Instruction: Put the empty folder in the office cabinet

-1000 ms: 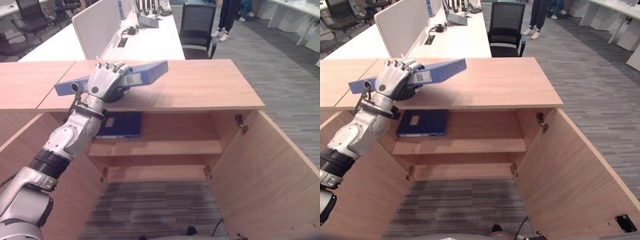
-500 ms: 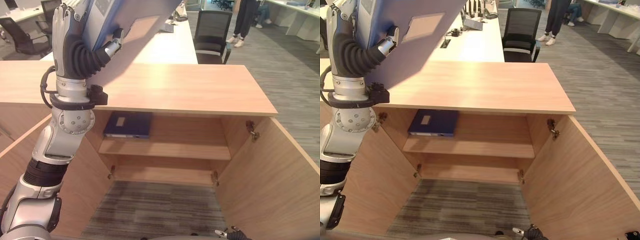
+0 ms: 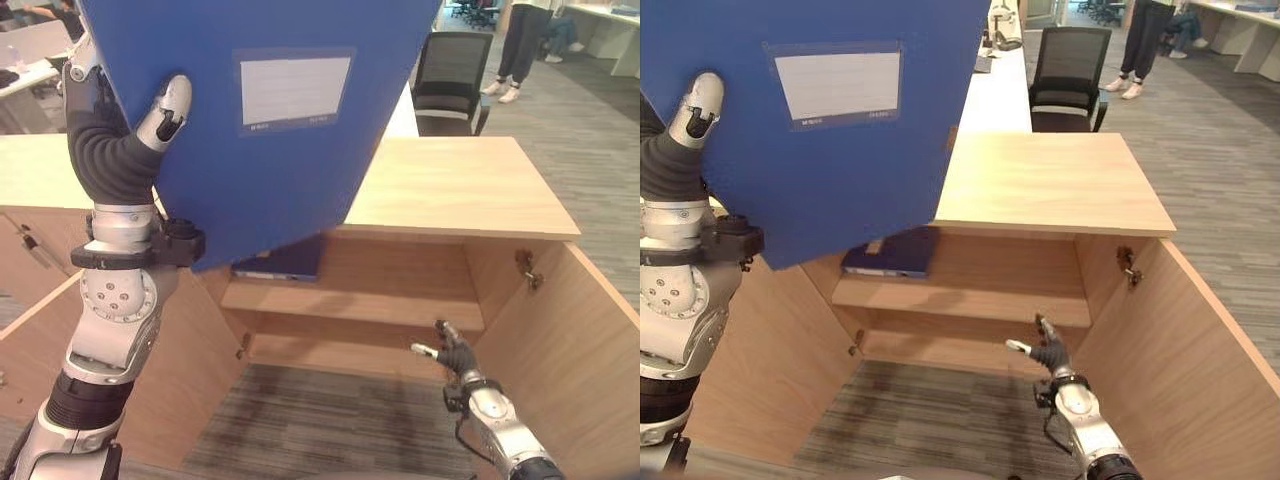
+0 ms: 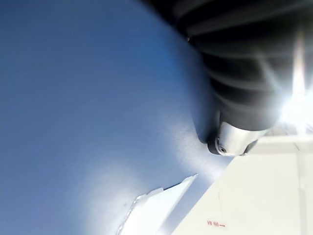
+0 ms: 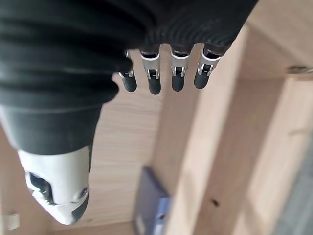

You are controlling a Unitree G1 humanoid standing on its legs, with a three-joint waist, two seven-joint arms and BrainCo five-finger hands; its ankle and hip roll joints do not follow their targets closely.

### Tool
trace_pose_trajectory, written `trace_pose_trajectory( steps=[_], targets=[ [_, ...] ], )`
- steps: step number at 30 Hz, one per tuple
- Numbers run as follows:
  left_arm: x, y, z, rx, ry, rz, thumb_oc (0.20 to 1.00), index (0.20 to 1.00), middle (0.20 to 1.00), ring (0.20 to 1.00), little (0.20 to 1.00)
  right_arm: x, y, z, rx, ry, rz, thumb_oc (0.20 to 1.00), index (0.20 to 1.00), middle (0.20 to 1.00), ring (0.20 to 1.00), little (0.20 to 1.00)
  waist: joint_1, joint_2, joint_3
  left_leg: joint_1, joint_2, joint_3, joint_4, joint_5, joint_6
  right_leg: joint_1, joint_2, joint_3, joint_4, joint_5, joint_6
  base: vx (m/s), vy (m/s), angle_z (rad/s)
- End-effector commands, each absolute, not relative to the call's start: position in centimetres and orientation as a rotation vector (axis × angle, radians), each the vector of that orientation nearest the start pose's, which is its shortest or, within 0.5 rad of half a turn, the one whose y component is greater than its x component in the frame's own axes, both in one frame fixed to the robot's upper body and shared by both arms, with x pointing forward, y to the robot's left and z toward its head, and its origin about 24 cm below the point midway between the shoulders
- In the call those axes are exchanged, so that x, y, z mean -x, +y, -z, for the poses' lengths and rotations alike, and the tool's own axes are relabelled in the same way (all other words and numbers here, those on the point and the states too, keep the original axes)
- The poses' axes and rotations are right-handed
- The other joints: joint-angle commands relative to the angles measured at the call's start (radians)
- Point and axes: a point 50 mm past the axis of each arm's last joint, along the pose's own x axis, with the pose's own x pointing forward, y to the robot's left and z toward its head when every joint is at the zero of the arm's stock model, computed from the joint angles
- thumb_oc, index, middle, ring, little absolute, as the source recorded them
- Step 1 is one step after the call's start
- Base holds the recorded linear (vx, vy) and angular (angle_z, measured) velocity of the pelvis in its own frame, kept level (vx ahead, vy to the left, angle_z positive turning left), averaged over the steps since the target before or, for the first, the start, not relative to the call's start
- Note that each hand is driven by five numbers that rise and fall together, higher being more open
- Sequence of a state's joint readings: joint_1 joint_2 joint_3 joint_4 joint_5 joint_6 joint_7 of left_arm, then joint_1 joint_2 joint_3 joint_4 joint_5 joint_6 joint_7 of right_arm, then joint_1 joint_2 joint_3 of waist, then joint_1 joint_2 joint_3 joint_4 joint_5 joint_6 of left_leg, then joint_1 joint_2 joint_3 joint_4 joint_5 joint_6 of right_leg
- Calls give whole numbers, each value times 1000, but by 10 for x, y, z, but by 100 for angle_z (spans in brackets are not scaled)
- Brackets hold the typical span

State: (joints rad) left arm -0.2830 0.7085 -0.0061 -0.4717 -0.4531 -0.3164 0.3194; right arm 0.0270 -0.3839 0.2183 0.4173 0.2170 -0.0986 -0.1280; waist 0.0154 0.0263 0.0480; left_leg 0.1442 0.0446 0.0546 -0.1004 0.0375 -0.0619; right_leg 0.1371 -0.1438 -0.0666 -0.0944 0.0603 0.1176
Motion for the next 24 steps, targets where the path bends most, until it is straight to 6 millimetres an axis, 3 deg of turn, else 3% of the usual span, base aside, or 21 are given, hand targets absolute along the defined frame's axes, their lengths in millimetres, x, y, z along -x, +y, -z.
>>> trace_pose_trajectory(
  steps=[1,8,12,18,24],
  targets=[
    [-223,207,-282,10,-1083,65,200,200,200,200,200,-252,-216,-6,179,128,38,1000,1000,1000,1000,1000,9,-17,23,-1,17,-46,13,-65,8,12,-25,-34,66,-95,36,5,-1,4],
    [-225,222,-252,68,-904,87,200,200,200,200,200,-253,-217,-49,136,-51,-17,1000,1000,1000,1000,1000,14,-19,25,3,19,-49,13,-72,11,17,-24,-38,65,-100,33,1,0,1],
    [-228,220,-239,70,-830,125,200,200,200,200,200,-255,-217,-65,104,-96,-88,1000,1000,1000,1000,1000,13,-24,24,2,20,-47,13,-72,11,16,-24,-36,63,-98,33,0,0,0],
    [-235,212,-221,81,-748,177,200,200,200,200,200,-254,-201,-84,-88,-151,-265,1000,1000,1000,1000,1000,10,-30,24,-2,22,-43,13,-70,10,12,-24,-34,63,-96,33,-5,-2,0],
    [-240,203,-215,70,-718,228,200,200,200,200,200,-257,-187,-86,-114,-147,-359,1000,1000,1000,1000,1000,8,-32,22,-2,22,-37,13,-69,9,9,-23,-31,62,-93,34,0,0,0]
  ],
)
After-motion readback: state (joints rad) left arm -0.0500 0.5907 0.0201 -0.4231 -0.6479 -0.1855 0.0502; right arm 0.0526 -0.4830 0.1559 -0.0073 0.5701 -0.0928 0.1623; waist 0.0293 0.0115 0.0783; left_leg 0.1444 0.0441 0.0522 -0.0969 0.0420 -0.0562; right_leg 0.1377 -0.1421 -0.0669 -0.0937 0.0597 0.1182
